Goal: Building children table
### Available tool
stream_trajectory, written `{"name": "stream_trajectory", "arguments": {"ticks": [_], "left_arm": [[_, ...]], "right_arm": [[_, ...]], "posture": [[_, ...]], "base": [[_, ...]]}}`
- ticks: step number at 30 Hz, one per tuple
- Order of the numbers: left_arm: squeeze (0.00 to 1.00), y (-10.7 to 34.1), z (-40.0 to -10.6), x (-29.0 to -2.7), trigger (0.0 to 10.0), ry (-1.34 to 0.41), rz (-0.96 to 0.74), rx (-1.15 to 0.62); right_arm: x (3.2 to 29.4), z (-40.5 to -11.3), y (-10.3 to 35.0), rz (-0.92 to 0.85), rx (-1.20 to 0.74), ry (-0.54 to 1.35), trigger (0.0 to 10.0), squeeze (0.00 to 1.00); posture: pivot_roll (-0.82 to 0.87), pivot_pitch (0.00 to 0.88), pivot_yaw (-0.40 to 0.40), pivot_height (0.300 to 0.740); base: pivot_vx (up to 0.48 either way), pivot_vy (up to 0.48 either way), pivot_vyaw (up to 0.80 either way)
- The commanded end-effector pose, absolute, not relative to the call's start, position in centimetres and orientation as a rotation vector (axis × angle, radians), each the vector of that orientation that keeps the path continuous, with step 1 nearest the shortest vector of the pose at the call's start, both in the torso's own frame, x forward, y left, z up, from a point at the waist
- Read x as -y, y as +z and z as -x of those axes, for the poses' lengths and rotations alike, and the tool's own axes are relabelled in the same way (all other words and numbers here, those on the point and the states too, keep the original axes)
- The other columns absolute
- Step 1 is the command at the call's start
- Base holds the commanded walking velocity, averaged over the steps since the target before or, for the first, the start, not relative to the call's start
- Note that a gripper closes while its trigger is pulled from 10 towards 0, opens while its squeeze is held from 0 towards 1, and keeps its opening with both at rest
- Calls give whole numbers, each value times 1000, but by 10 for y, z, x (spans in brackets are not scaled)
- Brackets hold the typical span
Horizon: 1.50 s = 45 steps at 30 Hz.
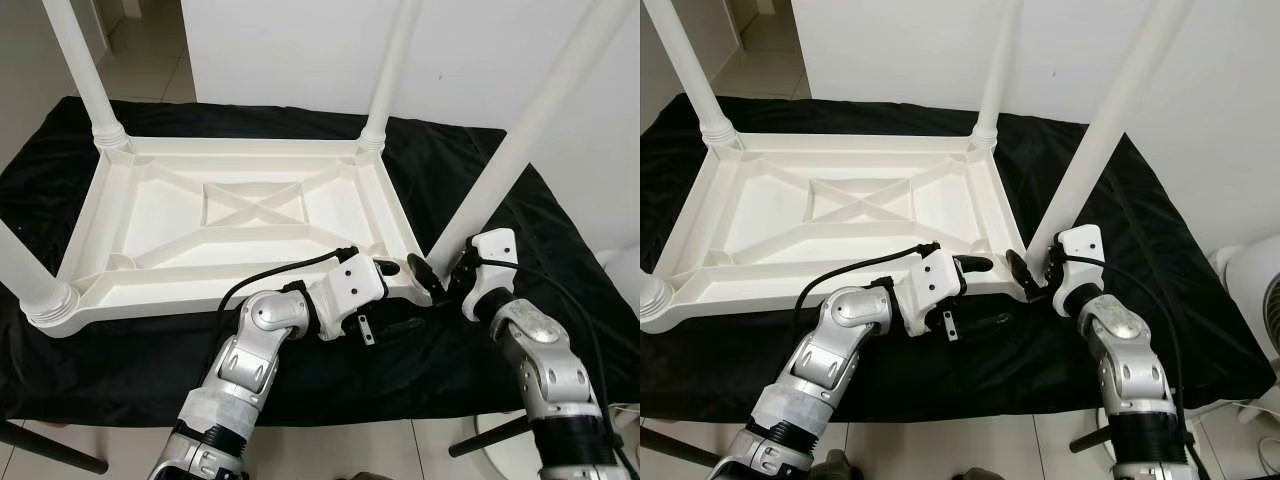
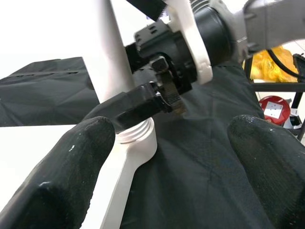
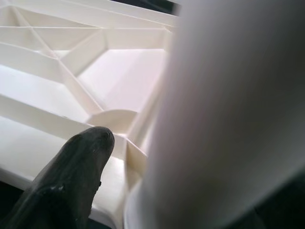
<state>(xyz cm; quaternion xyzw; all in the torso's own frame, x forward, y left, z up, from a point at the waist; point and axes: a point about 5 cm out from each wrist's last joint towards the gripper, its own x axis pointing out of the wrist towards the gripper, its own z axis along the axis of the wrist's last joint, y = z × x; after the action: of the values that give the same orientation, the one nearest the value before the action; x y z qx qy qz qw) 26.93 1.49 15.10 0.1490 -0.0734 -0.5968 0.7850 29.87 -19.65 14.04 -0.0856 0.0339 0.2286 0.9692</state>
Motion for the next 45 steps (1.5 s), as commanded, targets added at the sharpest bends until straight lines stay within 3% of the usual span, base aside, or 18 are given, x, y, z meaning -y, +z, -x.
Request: {"name": "stream_trajectory", "arguments": {"ticks": [1,5,6,20,21,22,23,36,45], "left_arm": [[0,151,-276,-17,10000,-1121,-323,172],[0,152,-277,-18,10000,-1115,-327,173],[0,152,-277,-18,10000,-1110,-327,174],[0,151,-276,-20,10000,-1097,-325,173],[0,151,-277,-20,10000,-1099,-325,174],[0,151,-277,-20,10000,-1099,-325,174],[0,152,-277,-20,10000,-1100,-325,174],[0,151,-276,-18,10000,-1113,-320,174],[0,150,-275,-16,10000,-1125,-319,172]], "right_arm": [[196,-300,134,186,-93,501,10000,0],[195,-306,129,205,-120,554,10000,0],[194,-308,126,199,-135,568,0,0],[198,-303,115,166,-172,599,0,0],[198,-301,115,168,-169,599,6000,0],[198,-301,115,168,-169,599,6000,0],[198,-300,116,150,-159,582,10000,0],[186,-300,124,90,-119,377,10000,0],[169,-300,130,17,-98,127,10000,0]], "posture": [[32,0,-81,740],[43,0,-89,740],[48,0,-94,740],[48,0,-97,740],[46,0,-96,740],[46,0,-96,740],[42,0,-94,740],[25,0,-88,740],[23,0,-88,740]], "base": [[0,0,0],[0,0,0],[0,0,0],[0,0,0],[0,0,0],[0,0,0],[0,0,0],[0,0,0],[0,0,0]]}}
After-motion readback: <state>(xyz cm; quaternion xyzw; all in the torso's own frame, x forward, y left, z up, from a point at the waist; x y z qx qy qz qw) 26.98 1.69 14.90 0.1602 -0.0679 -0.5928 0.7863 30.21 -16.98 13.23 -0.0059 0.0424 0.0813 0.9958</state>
